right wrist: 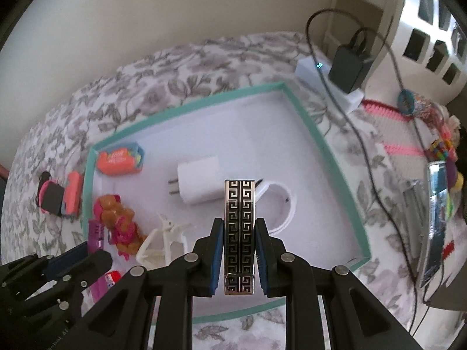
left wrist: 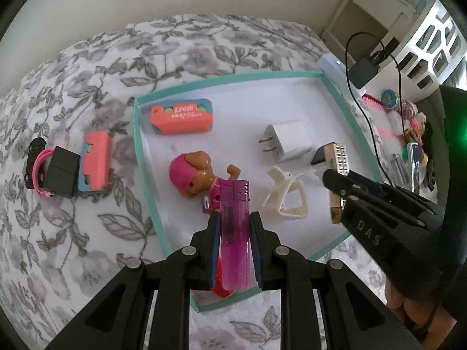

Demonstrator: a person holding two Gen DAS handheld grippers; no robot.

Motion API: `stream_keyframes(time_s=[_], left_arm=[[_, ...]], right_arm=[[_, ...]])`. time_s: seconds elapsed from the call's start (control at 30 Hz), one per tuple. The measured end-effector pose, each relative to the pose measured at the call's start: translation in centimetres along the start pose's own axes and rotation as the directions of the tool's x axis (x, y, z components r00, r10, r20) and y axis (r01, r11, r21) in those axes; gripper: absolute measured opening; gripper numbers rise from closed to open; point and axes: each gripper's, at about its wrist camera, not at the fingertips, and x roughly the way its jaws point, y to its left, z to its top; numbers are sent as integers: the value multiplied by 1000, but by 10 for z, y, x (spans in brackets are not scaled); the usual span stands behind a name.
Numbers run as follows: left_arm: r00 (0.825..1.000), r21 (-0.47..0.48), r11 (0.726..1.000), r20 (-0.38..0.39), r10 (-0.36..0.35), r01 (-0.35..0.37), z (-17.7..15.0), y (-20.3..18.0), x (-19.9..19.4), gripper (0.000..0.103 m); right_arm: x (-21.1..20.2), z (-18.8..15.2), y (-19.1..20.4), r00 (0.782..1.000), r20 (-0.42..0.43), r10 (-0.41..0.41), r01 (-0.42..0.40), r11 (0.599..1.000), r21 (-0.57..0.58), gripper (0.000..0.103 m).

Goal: Organize rigid objects
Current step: 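Carry the lighter and bar into the tray and open both grippers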

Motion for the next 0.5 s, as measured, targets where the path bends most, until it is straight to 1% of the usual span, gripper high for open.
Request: stream_keyframes(time_s=[0.07,0.13,0.23,0.5], left_arm=[[1000,-1,1000,-9,-3,3,0,-1,3,20],[1000,-4,1000,-16,-6,6,-1,-2,5,20],[1000,-7,1000,-23,9,-9,-3,-3,8,20],[999,-16,1000,-46,20,-21,-5,-2,17,20]], right_arm=[[5,-2,3,1000,-19,13,-13,1000,-6,22],[9,-4,5,999,-34,7,-8,1000,-19,22],[14,-5,6,999,-51,9,-10,1000,-21,22],[16,-7,8,998,-61,2,-4,1000,-31,23]])
